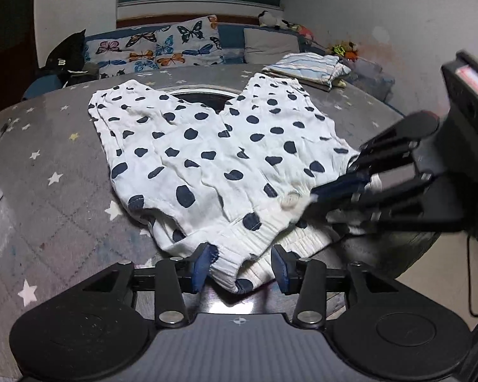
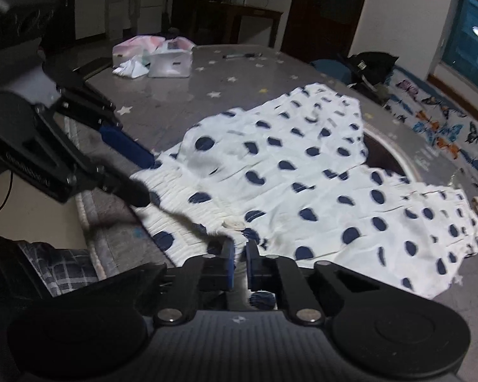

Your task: Fold clothes

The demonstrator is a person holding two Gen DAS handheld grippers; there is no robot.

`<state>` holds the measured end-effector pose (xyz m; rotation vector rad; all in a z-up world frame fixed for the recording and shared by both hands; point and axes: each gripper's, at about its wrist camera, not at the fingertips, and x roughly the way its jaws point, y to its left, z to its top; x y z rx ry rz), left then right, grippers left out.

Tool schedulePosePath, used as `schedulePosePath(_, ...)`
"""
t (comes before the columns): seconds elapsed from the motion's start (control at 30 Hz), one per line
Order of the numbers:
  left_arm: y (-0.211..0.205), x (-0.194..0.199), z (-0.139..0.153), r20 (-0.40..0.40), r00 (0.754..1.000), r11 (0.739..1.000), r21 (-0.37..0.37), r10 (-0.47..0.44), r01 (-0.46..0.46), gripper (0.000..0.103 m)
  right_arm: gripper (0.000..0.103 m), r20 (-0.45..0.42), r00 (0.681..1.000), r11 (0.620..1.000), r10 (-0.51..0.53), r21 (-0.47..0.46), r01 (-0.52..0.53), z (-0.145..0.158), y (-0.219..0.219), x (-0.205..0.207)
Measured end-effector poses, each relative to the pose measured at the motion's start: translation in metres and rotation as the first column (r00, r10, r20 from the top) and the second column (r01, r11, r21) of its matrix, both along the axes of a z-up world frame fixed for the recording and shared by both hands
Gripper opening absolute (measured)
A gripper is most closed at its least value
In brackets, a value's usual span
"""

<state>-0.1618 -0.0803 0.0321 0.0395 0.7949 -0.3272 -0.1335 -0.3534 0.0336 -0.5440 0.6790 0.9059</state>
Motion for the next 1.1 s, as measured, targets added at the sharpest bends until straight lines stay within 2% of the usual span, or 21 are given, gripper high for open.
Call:
schedulePosePath(0.23,-0.004,-0.006,-0.005,0.027,0.999,0.998,0.065,-0.023,0.021,0.045,0.002,0.041,0.999,0.999,-0.032,0.022,0.031,0.019,-0.014,-0.004)
schedulePosePath(0.3,-0.004,-0.008,-0.005,0.041,0.999,0.996,0.082,-0.031,0.027,0.038,0.002,0.044,0.999,1.0,-0.026,0.008,0.026,0.017,-0.016,-0.007)
schedulePosePath(0.37,-0.004,-0.01,-0.005,0.055,0.998,0.995,0.095,-0.041,0.036,0.021,0.002,0.046,0.999,1.0,-0.017,-0.013,0.018,0.014,-0.016,-0.011)
schedulePosePath(0.57,0.002,-0.014,0.0,0.076,0.993,0.991,0.112,-0.085,0.077,0.011,0.002,0.038,0.998,0.996,0.056,-0.069,-0.053,-0.005,-0.007,-0.025)
schedulePosePath(0.73,0.006,-0.013,-0.004,0.056,0.992,0.987,0.122,-0.115,0.108,0.012,0.004,0.04,0.994,0.991,0.099,-0.1,-0.095,-0.009,-0.004,-0.029)
schedulePosePath(0.8,0.008,-0.012,-0.006,0.039,0.992,0.986,0.12,-0.123,0.118,0.018,0.005,0.028,0.994,0.99,0.102,-0.096,-0.099,-0.008,-0.004,-0.027)
schedulePosePath(1.0,0.019,-0.02,0.008,0.05,0.981,0.979,0.095,-0.187,0.182,0.024,0.007,-0.067,0.996,0.998,0.061,-0.013,-0.062,0.008,-0.027,-0.022)
schedulePosePath(1.1,0.027,-0.022,0.02,0.07,0.978,0.979,0.062,-0.196,0.192,0.029,0.008,-0.101,0.995,0.999,0.0,0.039,0.004,0.019,-0.045,-0.018)
